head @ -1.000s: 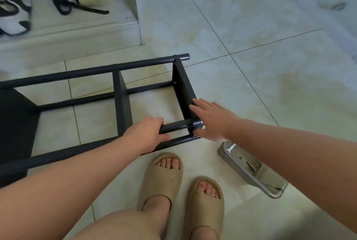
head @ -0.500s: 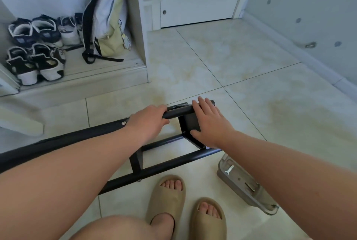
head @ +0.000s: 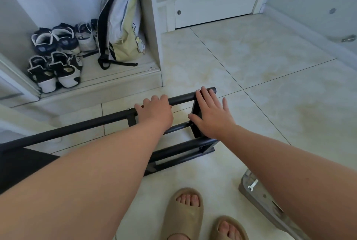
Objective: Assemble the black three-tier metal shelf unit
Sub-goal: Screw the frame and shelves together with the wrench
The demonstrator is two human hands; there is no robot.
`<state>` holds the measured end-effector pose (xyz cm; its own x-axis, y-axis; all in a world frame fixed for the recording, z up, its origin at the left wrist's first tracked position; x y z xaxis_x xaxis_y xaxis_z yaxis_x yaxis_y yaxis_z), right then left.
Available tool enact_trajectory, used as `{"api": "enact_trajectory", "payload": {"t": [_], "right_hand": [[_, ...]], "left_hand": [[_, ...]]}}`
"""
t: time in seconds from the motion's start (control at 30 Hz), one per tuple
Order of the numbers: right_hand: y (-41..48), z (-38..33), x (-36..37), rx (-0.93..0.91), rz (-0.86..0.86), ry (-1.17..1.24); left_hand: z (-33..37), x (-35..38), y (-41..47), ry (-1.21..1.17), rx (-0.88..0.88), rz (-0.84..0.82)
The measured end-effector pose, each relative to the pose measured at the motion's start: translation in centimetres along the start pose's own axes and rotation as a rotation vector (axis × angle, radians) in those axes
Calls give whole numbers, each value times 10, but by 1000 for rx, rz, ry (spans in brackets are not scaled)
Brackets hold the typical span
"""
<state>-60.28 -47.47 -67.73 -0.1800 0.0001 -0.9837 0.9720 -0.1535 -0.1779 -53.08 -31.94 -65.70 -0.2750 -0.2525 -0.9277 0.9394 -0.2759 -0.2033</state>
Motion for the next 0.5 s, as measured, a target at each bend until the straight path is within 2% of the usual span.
{"api": "enact_trajectory", "payload": {"t": [0.13, 0.33, 0.4, 0.5], "right_hand": [[11, 5, 11, 29, -66, 21], [-16, 21, 1, 9, -41, 28], [-35, 38, -6, 16, -33, -19], [-73, 69, -12, 40, -45, -99]], "left_hand": [[4, 17, 2, -105, -41, -38], [4, 23, -16, -87, -19, -23], [14, 18, -24, -70, 60, -5], [45, 15, -39, -68, 269, -8]]}}
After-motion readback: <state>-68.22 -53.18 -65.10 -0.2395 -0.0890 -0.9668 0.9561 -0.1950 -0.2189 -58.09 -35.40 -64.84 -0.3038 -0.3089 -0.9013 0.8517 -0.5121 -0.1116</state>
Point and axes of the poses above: each hand's wrist, its own y-axis towards the middle knuckle, its own x-axis out of the palm, z = x × y, the point moved 4 cm from there along y, towards the middle knuckle, and after that the axes turned 15 degrees about -y, right-handed, at the moved point
